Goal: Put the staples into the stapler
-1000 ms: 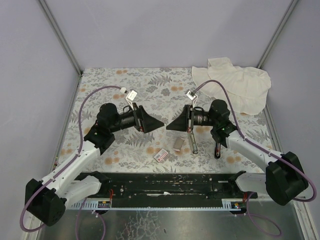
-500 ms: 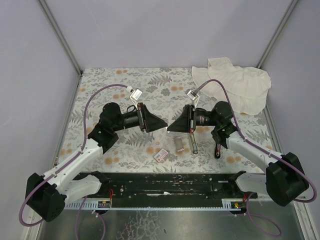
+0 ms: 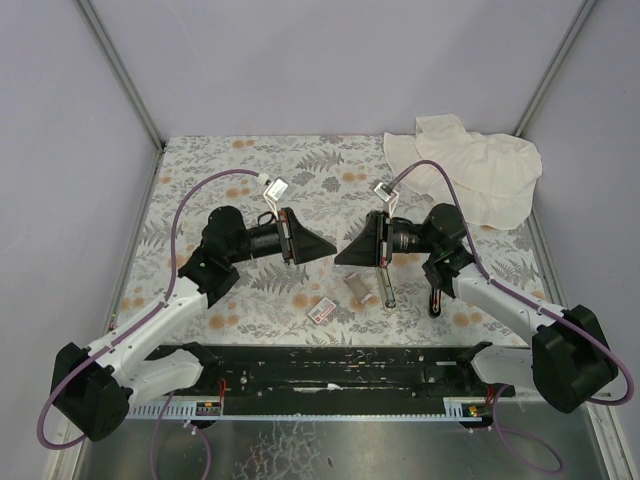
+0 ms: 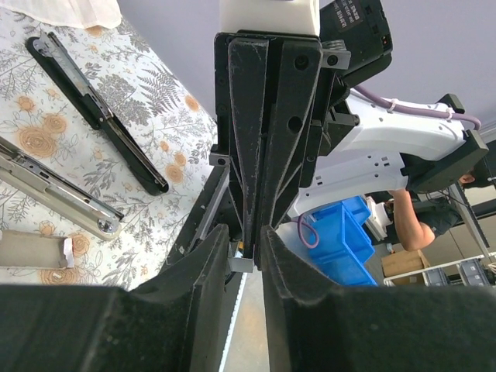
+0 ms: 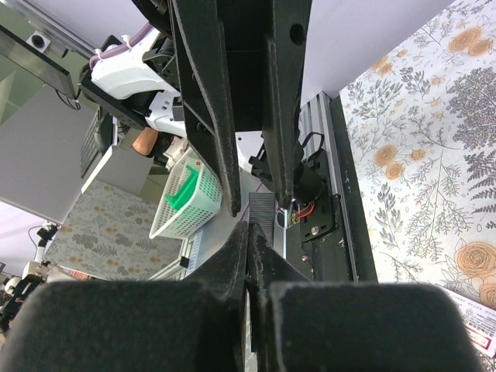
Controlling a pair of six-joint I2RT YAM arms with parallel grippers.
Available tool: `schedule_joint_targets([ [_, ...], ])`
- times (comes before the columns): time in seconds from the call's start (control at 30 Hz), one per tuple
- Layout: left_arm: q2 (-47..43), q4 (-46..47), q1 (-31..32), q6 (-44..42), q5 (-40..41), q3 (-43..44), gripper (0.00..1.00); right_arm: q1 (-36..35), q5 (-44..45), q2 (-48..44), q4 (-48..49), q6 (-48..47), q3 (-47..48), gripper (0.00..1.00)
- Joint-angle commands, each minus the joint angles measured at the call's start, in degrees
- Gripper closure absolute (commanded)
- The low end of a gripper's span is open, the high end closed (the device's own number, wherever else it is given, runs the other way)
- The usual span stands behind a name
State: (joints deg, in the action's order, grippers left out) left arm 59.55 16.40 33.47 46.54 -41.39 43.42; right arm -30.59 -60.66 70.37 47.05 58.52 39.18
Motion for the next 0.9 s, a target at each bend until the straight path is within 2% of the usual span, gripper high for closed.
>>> schedule_joint_targets([
  [0.0,-1.3,3.94,0.62,1.47,-1.24,0.96,0.8,0.26,0.08,-1.9,2.43,-0.48,0.36,1.0],
  [0.17,-2.07,3.07,0.87,1.64,-0.87,0.54,0.85,0.29,0.61,-1.99,1.91,-0.86,0.37,1.0],
  [0.6,-2.48,2.03,1.07,3.14,-0.47,0.37,0.87,0.21,0.8,-2.34,0.88,-1.27,0.37,1.0],
  [0.67,-2.41,1.3,1.03,3.24,0.27,0.63,0.87,0.27,0.86,-2.41,0.19,-1.71,0.45,0.93],
  [0.77,-2.53,-2.82,1.07,1.83,2.62,1.94,0.88,0.31,1.81,-3.15,-3.29,-4.06,0.48,0.69],
  [0.87,-1.87,-11.55,1.02,-1.8,6.87,4.98,0.88,0.84,3.49,-5.08,-7.94,-7.38,0.36,0.55],
])
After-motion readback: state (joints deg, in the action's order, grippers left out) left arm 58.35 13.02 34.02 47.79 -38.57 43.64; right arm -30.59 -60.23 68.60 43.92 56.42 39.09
